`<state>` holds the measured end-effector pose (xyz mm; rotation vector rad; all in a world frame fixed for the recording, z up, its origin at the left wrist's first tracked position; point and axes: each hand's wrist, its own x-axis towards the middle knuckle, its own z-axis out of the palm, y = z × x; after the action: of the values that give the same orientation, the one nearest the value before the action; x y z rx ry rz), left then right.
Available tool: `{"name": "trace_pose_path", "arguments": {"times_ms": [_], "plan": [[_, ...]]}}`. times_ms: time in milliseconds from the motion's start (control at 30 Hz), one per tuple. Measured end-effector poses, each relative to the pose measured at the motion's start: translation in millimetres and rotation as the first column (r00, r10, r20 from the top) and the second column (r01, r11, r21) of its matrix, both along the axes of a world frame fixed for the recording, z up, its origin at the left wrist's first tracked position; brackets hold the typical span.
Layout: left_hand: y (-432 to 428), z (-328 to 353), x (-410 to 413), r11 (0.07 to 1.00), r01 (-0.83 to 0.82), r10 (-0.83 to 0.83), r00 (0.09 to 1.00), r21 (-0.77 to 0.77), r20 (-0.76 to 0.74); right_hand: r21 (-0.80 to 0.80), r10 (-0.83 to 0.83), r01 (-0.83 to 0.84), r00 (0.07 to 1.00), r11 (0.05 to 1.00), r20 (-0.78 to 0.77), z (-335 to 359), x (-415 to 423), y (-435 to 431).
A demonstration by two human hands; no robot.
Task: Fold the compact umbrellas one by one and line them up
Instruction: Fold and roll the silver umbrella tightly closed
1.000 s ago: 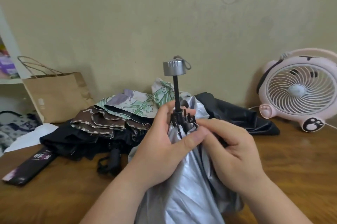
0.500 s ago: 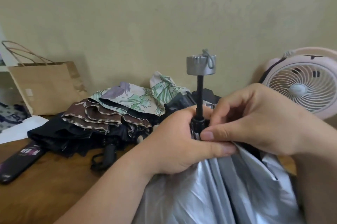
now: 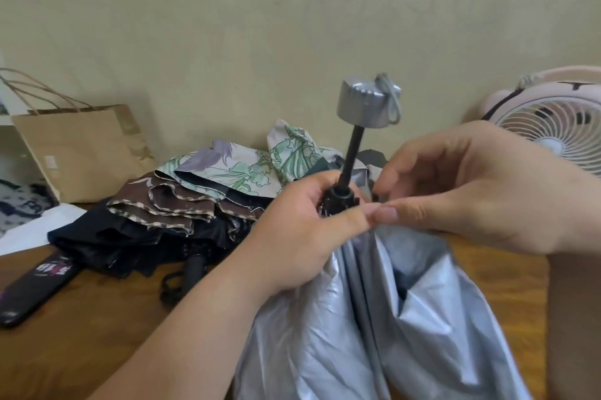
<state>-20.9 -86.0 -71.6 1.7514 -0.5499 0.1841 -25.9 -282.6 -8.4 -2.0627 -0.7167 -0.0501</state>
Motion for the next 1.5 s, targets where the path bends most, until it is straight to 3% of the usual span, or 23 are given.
{"name": "trace_pose_path", "arguments": {"times_ms": [133,333,567,933,1067,1200,1333,1400,1433,1500], "plan": [[7.0,6.1,8.5,0.997,-0.056,0.059,0.997,0.058,-0.04,0.003,-0.114,0.117,0.968,0.993,0.224,1.3,2.0,4.6],[5.8,9.8,12.2,0.984,-0.142,0.146,0.989,0.104,-0.033,-0.008,-0.17,0.188,0.904,0.982,0.392,-0.2,-4.9,10.4],[6.5,4.3,17.5,0.988,-0.096,0.098,0.995,0.121,-0.011,-0.135,-0.234,0.278,0.933,0.951,0.275,-7.2,3.3,24.8],[3.3,-1.4,23.3,0.974,-0.115,0.113,0.993,0.195,0.02,-0.106,-0.244,0.275,0.941,0.956,0.236,-15.6,2.1,28.6],[1.0,-4.7,27.0,0.952,-0.193,0.188,0.981,0.239,0.043,0.149,-0.319,0.297,0.934,0.943,0.162,-2.5,-7.5,22.6],[1.8,-2.9,26.5,0.946,-0.214,0.214,0.976,0.244,0.026,0.083,-0.334,0.325,0.929,0.942,0.158,17.3,-6.5,34.6],[6.1,1.7,24.3,0.956,-0.197,0.195,0.98,0.216,0.029,0.458,-0.371,0.318,0.928,0.831,0.029,32.9,-5.1,26.9],[4.4,2.1,21.6,0.956,-0.187,0.186,0.982,0.228,0.023,0.518,-0.337,0.263,0.94,0.814,0.052,42.2,-7.8,16.3],[2.7,1.9,19.9,0.958,-0.175,0.174,0.984,0.228,0.026,0.458,-0.313,0.25,0.948,0.853,0.064,44.3,-9.8,15.8],[-0.8,-0.1,18.2,0.964,-0.158,0.152,0.987,0.214,0.042,0.164,-0.342,0.32,0.931,0.933,0.125,43.1,-12.1,21.3]]}}
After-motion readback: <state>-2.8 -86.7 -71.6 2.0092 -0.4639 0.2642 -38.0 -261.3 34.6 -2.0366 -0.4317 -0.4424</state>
